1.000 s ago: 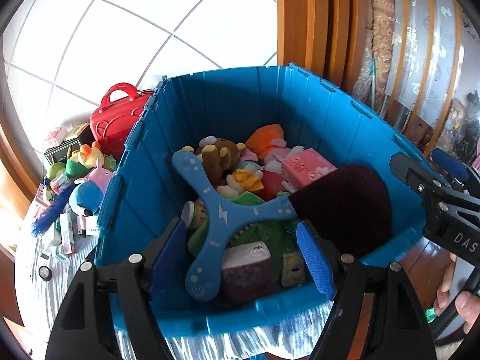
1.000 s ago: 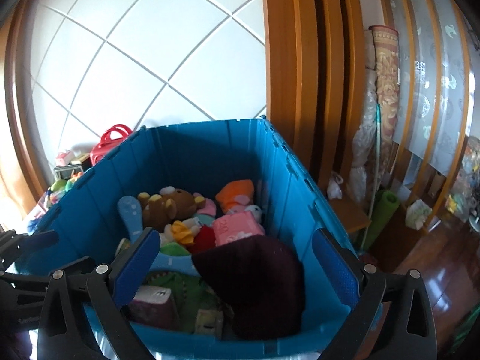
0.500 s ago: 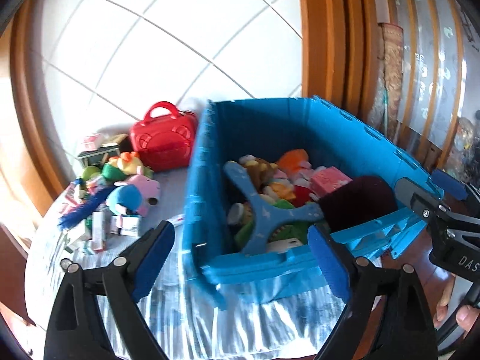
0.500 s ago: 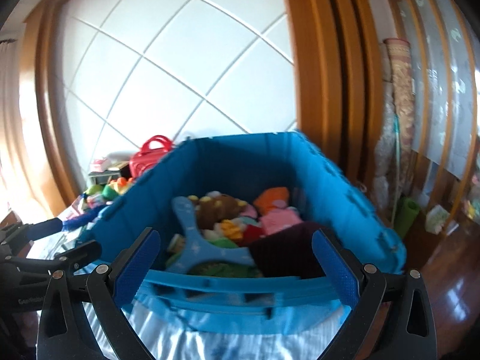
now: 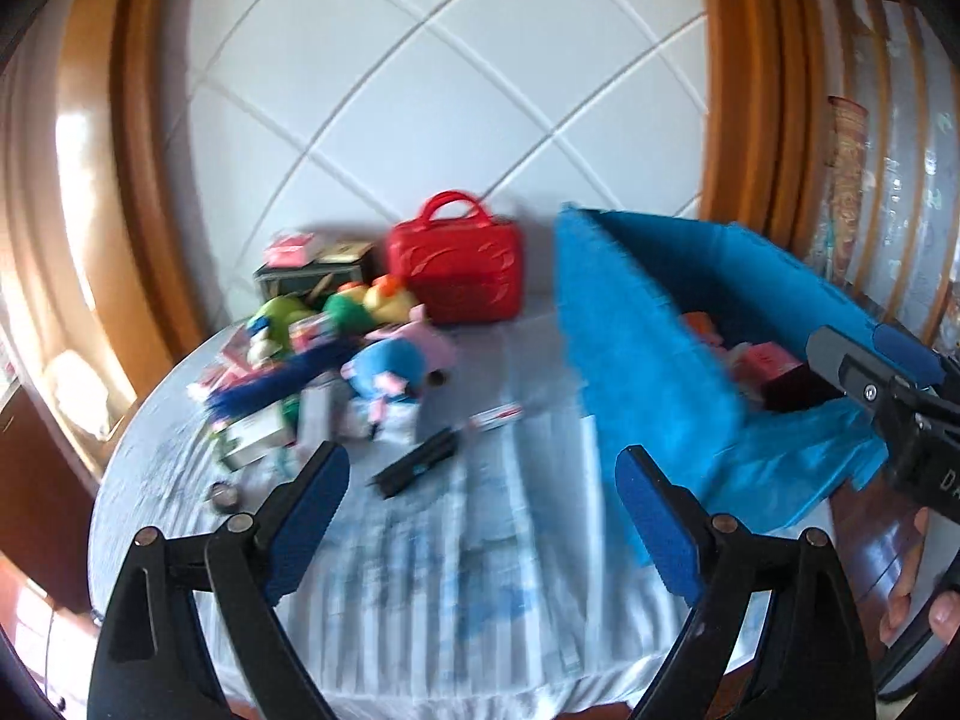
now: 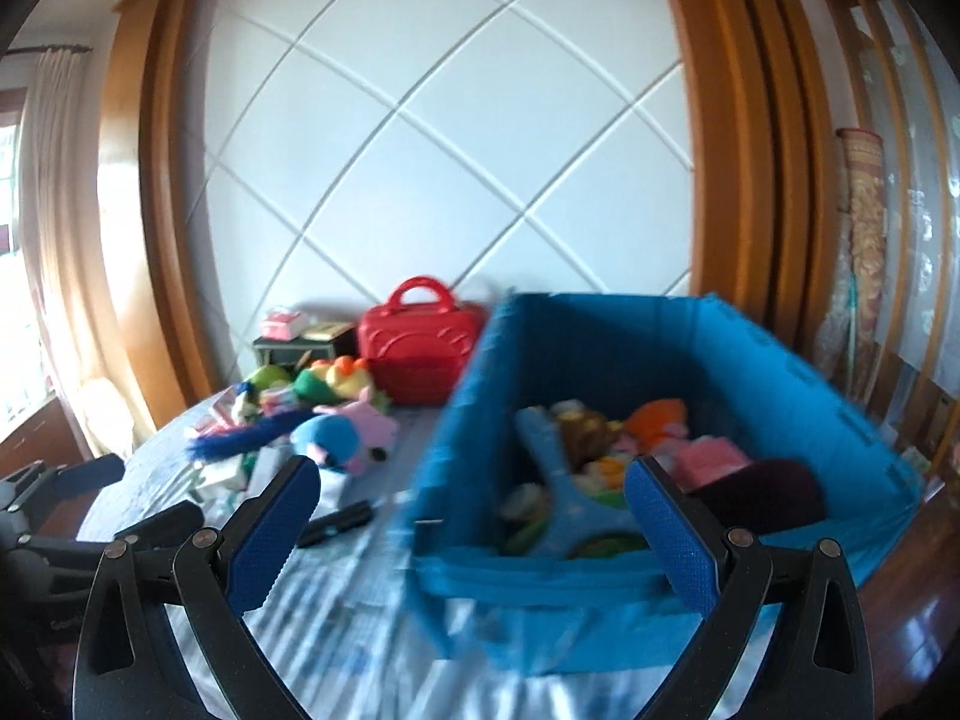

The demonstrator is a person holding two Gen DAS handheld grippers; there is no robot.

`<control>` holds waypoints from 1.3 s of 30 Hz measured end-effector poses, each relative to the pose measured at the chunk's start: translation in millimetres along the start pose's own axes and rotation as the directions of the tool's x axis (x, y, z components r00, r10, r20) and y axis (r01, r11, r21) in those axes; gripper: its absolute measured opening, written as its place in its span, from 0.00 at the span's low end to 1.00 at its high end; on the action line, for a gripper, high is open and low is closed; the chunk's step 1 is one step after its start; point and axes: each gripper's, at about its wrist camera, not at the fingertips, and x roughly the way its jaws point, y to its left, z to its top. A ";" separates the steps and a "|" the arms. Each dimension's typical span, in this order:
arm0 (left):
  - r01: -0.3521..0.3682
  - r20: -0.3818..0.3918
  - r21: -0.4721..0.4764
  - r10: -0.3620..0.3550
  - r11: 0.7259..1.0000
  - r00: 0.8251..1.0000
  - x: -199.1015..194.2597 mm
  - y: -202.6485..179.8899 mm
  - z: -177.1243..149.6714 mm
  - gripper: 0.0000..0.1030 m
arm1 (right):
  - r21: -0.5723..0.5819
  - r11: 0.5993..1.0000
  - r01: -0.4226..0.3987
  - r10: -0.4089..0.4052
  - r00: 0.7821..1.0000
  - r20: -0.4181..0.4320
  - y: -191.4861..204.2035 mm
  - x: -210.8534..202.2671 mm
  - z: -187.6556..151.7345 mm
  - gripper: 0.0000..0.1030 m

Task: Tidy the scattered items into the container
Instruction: 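Move both grippers back toward the remaining items on the table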

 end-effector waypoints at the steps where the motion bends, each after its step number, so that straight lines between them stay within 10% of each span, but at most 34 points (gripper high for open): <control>1: -0.012 -0.006 -0.007 0.012 1.000 1.000 -0.6 19.6 -3.9 0.89 | -0.002 1.000 -0.009 0.009 1.000 -0.006 16.1 5.0 -2.2 1.00; 21: -0.241 -0.209 -0.212 0.197 0.947 0.958 80.1 234.2 -54.9 0.89 | -0.099 0.984 -0.148 0.121 0.964 -0.238 168.4 132.7 -32.3 1.00; 39: -0.369 -0.417 -0.223 0.253 0.903 0.873 215.7 304.5 -91.5 0.89 | -0.043 0.954 -0.296 0.235 0.830 -0.506 191.6 312.1 -77.8 1.00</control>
